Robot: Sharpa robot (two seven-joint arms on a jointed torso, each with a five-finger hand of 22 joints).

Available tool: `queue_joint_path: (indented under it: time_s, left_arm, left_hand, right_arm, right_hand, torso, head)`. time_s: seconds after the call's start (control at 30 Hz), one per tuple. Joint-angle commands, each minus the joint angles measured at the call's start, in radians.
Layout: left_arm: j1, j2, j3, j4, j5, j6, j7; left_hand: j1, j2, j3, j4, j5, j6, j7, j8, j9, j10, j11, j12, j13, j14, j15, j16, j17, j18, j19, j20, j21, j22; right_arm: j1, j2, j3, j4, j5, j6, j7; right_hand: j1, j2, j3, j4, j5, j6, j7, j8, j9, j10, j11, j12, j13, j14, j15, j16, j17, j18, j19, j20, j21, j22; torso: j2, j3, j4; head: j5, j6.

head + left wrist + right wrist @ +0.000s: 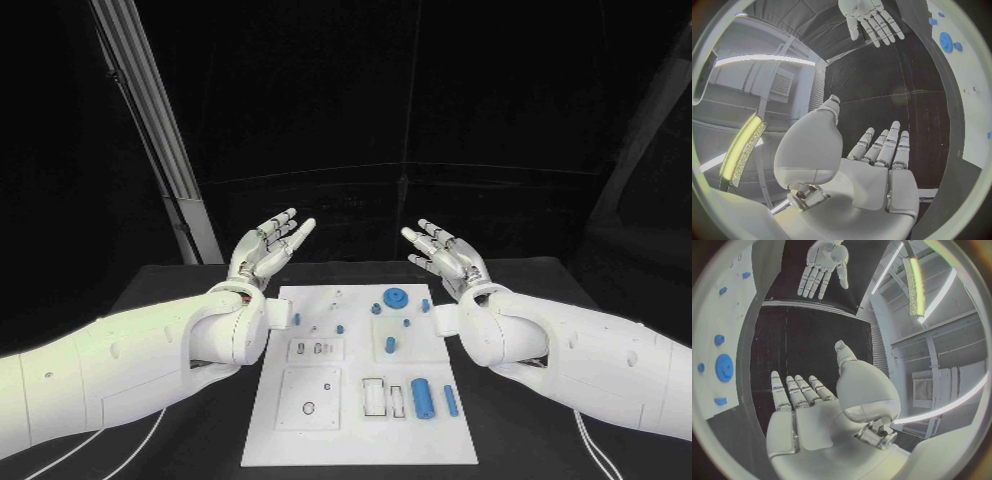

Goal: Assemble the parts on the task board

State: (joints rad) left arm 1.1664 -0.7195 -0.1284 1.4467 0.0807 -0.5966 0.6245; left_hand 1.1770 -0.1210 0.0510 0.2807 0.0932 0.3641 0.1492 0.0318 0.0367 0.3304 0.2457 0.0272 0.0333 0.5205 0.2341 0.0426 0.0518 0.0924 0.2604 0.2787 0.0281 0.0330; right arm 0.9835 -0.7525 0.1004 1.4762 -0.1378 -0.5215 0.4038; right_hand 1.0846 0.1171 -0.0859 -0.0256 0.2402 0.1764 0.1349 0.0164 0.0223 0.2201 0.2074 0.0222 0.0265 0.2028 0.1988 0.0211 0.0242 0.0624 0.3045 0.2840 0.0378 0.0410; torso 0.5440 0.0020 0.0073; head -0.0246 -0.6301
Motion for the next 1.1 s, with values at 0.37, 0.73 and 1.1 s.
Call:
queue_joint_path:
  time_s: [0.37, 0.73, 1.1]
  left_arm:
    - [0.004, -0.047, 0.0, 0.025, 0.032, 0.092, 0.088]
    - [0.004, -0.091, -0.001, 0.06, 0.011, 0.153, 0.094]
    - [0.011, -0.161, 0.0, 0.154, 0.007, 0.21, 0.085]
  left_hand:
    - [0.052, 0.032, 0.027, 0.009, 0.004, 0.069, 0.141, 0.014, 0.008, 0.086, 0.029, 0.016, 0.009, 0.101, 0.018, 0.022, 0.012, 0.017, 0.076, 0.014, 0.029, 0.015]
    - [0.122, 0.094, 0.037, -0.078, -0.004, 0.409, 0.116, 0.063, 0.031, 0.518, -0.025, 0.092, 0.035, 0.403, -0.052, 0.124, 0.04, 0.084, 0.49, 0.007, 0.162, 0.07]
    - [0.14, 0.117, 0.067, -0.156, -0.004, 0.524, 0.102, 0.061, 0.03, 0.587, -0.042, 0.106, 0.031, 0.462, -0.071, 0.144, 0.035, 0.092, 0.547, -0.002, 0.171, 0.063]
  right_arm:
    - [-0.015, -0.017, 0.023, -0.069, -0.301, 0.164, -0.029]
    - [0.015, -0.026, 0.024, -0.097, -0.586, 0.171, -0.05]
    - [0.089, -0.003, 0.025, -0.142, -0.919, 0.173, -0.139]
  right_hand:
    - [0.194, 0.011, 0.005, -0.088, -0.013, 0.245, 0.154, 0.039, 0.025, 0.323, 0.051, 0.046, 0.026, 0.352, 0.042, 0.055, 0.029, 0.049, 0.177, 0.006, 0.06, 0.029]
    - [0.281, 0.022, -0.001, -0.155, -0.048, 0.647, 0.115, 0.084, 0.046, 0.718, -0.006, 0.086, 0.039, 0.773, -0.034, 0.12, 0.044, 0.124, 0.492, -0.004, 0.203, 0.078]
    - [0.305, 0.045, 0.015, -0.247, -0.036, 0.824, 0.07, 0.078, 0.045, 0.903, -0.066, 0.069, 0.036, 1.028, -0.122, 0.144, 0.055, 0.12, 0.71, -0.103, 0.348, 0.129]
  torso:
    - [0.001, 0.0013, -0.0128]
    - [0.035, 0.0034, -0.0147]
    - [0.098, 0.0025, -0.0071]
  head:
    - [0.004, -0.008]
    - [0.0, -0.001]
    - [-0.015, 0.015]
